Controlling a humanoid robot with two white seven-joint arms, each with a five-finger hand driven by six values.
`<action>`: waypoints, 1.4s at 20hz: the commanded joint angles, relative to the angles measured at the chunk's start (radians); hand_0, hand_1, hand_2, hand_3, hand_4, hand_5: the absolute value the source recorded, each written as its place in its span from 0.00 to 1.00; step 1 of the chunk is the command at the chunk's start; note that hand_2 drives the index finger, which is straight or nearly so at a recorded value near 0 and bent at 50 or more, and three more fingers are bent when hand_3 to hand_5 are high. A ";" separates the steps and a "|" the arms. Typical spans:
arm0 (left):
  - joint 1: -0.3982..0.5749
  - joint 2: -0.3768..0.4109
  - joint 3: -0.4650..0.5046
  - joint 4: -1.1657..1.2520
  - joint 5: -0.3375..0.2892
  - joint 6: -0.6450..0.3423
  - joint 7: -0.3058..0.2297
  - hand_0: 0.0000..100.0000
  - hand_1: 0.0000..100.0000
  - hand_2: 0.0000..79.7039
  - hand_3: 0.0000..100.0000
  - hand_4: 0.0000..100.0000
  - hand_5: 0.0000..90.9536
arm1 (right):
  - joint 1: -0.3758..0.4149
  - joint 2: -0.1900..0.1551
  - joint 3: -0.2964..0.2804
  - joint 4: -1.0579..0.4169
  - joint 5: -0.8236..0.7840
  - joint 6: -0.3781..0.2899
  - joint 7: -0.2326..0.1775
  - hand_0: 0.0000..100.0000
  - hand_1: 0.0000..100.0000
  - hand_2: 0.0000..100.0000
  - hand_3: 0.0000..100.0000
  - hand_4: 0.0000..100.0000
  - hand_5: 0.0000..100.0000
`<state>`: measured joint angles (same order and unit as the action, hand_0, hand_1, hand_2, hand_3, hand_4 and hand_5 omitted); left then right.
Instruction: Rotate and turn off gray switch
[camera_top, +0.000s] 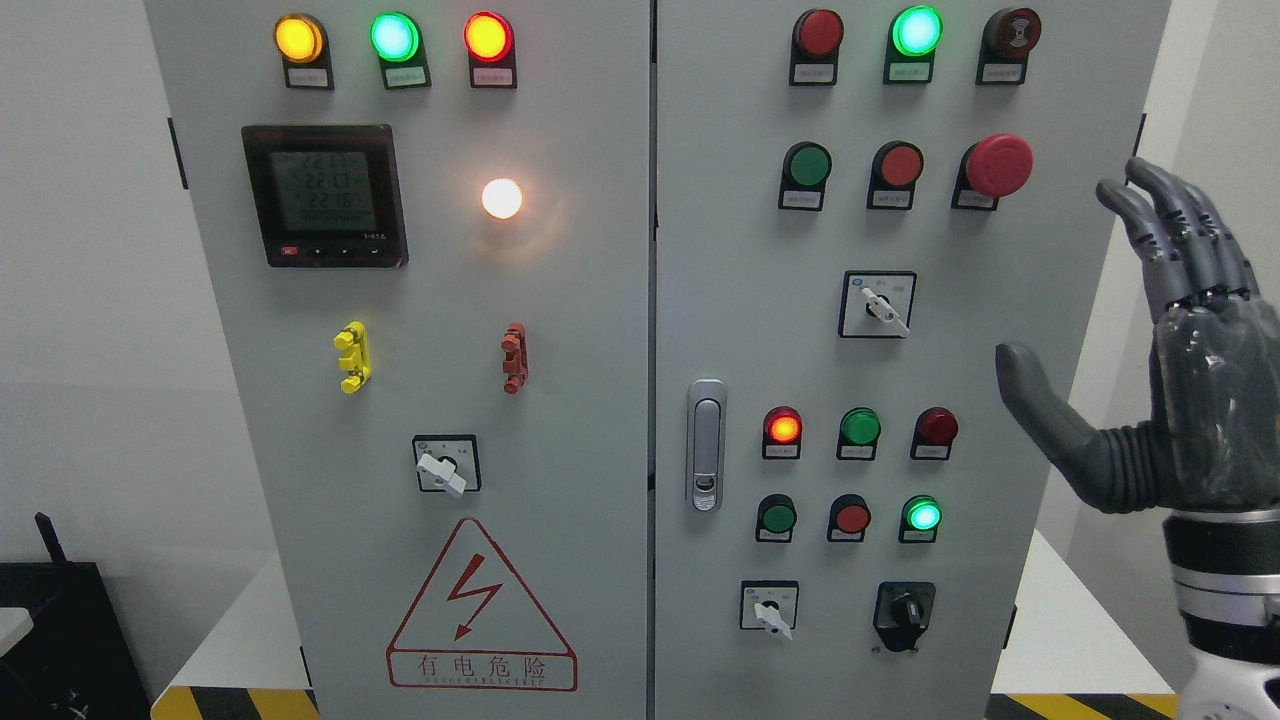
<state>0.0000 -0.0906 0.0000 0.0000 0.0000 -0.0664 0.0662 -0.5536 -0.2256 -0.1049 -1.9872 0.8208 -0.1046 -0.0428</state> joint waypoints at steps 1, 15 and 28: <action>-0.009 0.000 0.008 -0.026 0.020 0.000 0.000 0.12 0.39 0.00 0.00 0.00 0.00 | 0.000 0.000 -0.004 -0.002 0.000 -0.001 0.000 0.24 0.18 0.00 0.00 0.00 0.00; -0.009 0.000 0.008 -0.026 0.018 0.000 0.000 0.12 0.39 0.00 0.00 0.00 0.00 | 0.000 0.044 0.001 0.013 -0.005 -0.004 -0.012 0.23 0.25 0.01 0.14 0.15 0.00; -0.009 0.000 0.008 -0.026 0.020 0.000 0.000 0.12 0.39 0.00 0.00 0.00 0.00 | 0.003 0.195 0.037 0.074 -0.005 0.071 -0.002 0.18 0.42 0.29 0.73 0.78 0.99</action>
<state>0.0000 -0.0906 0.0000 0.0000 0.0000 -0.0664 0.0662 -0.5511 -0.1284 -0.0905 -1.9473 0.8162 -0.0707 -0.0603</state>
